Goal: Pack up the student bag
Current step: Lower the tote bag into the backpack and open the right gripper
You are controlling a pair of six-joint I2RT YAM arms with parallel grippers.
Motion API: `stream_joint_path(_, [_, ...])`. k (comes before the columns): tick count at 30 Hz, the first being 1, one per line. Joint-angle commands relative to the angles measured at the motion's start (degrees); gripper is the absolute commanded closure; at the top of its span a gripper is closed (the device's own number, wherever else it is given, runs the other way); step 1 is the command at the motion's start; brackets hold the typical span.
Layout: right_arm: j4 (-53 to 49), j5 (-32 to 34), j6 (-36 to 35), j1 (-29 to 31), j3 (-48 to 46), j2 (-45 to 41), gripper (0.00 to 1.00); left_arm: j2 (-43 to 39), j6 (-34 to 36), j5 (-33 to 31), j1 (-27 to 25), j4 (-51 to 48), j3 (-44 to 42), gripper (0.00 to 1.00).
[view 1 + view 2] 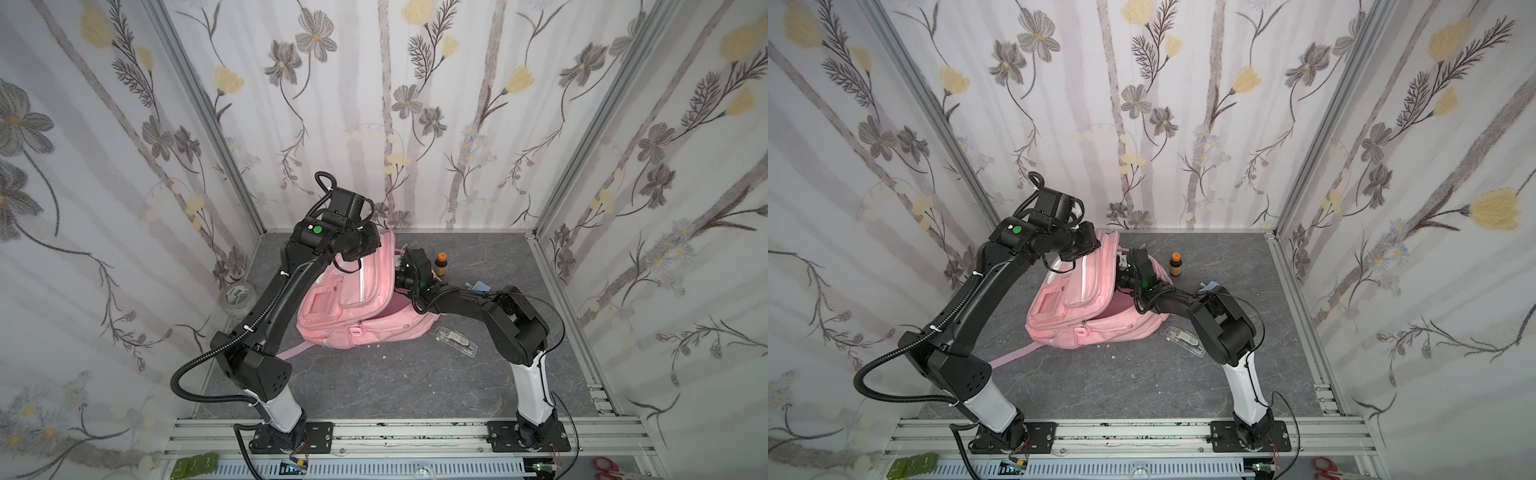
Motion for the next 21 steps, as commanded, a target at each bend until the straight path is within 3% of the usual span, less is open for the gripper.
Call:
stream_joint_path(1, [-10.5,-2.7,-11.5,-1.5,3.7,0.2,0.95,-0.2,2.1,2.2,-0.1,4.8,1.8,1.0])
stream_joint_path(3, [-18.0,-2.6,-19.2,-3.5,5.4,-1.1,0.76,-0.5,2.9,0.9,0.0,3.9,1.8,1.0])
stream_joint_path(6, [-29.3,-4.3,-30.2,-6.9,7.2,-3.2,0.66,-1.5,3.9,-0.8,0.1,3.3,0.3,1.0])
stream_joint_path(10, [-37.8,-2.4,-40.3,-9.7,4.0,-8.5,0.59,-3.6,3.3,-1.2,0.7,5.5,-4.4,1.0])
stream_joint_path(16, [-42.8,0.6,-46.5,-10.1,2.0,-10.8,0.57,-4.5,2.7,-0.7,1.1,6.6,-6.9,1.0])
stream_joint_path(21, [-50.0,5.7,-52.2,-9.2,6.2,-9.4,0.56,-4.1,2.6,-0.8,1.2,6.7,-6.8,1.0])
